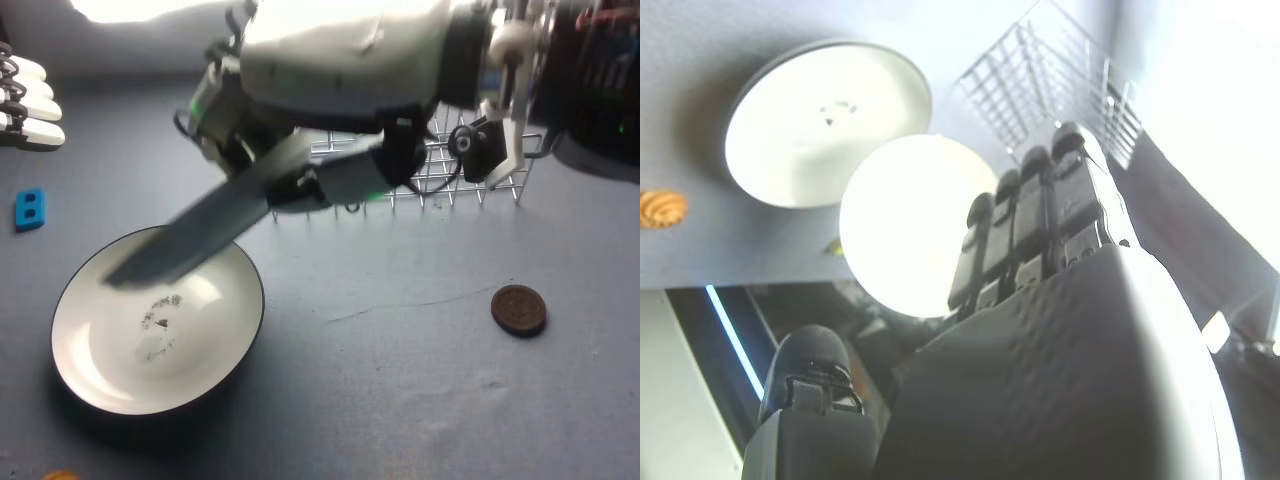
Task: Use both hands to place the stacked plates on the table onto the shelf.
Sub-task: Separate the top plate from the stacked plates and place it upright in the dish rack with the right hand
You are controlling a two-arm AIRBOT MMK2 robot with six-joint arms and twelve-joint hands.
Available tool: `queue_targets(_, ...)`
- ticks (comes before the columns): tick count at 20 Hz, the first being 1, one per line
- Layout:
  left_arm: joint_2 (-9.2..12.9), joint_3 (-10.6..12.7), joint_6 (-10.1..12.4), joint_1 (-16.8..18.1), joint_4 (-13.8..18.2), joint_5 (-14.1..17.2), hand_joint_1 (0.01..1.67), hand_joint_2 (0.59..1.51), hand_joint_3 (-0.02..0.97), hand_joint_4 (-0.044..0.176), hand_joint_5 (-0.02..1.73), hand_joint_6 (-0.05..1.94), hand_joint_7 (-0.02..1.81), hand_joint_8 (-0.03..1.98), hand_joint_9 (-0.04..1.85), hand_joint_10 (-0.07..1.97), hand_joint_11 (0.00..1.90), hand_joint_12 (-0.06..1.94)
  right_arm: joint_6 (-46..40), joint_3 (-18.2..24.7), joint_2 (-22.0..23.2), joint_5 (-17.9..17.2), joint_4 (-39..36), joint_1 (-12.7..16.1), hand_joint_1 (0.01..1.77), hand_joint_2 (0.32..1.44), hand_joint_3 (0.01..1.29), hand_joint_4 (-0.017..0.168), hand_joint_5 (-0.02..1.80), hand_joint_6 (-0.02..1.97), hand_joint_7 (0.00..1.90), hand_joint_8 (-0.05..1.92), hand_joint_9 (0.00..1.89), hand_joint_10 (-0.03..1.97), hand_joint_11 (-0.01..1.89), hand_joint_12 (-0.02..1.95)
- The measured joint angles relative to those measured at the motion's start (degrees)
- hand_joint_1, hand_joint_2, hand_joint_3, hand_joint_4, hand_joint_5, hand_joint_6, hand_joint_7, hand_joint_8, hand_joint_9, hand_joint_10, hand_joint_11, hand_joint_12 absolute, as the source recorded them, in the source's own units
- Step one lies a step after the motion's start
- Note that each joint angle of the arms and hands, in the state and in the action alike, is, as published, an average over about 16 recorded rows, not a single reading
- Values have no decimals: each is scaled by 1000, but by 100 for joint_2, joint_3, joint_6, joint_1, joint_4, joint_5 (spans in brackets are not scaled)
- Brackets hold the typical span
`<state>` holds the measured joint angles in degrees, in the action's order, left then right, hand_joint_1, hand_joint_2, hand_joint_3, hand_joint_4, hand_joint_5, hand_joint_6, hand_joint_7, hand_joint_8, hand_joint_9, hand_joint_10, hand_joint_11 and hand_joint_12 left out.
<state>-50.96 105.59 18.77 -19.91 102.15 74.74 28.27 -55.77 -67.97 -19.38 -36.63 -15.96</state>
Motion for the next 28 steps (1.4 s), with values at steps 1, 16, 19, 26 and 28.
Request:
queue_targets(1,-9,26,-2,-21,0,-6,18,1110,11,5,21,17,17,-7,16,5,16,-16,-125,2,26,28,-1,46,1202,1011,13,5,930,924,1113,718,1344,4,908,1152)
queue_targets(16,-74,203,-30,-224,-19,-56,19,1110,11,4,21,17,17,-6,13,5,16,-16,-1220,2,389,399,-1,683,1204,1010,13,10,945,893,1103,739,1334,3,890,1151)
queue_targets(19,-74,212,-31,-238,-26,-58,19,1110,11,4,21,18,17,-6,12,5,15,-16,-1317,1,485,391,-2,755,1204,1010,13,8,948,888,1101,744,1333,3,889,1146)
queue_targets(26,-74,218,-32,-252,-29,-59,19,1111,11,4,20,18,16,-6,14,5,15,-16,-1524,-52,676,168,-18,827,1204,1010,14,3,937,888,1090,766,1330,3,885,1157)
queue_targets(28,-74,217,-32,-253,-30,-59,19,1111,11,4,20,18,17,-7,14,5,15,-16,-1592,-80,716,92,-24,829,1205,1011,14,2,933,888,1087,774,1331,3,885,1166)
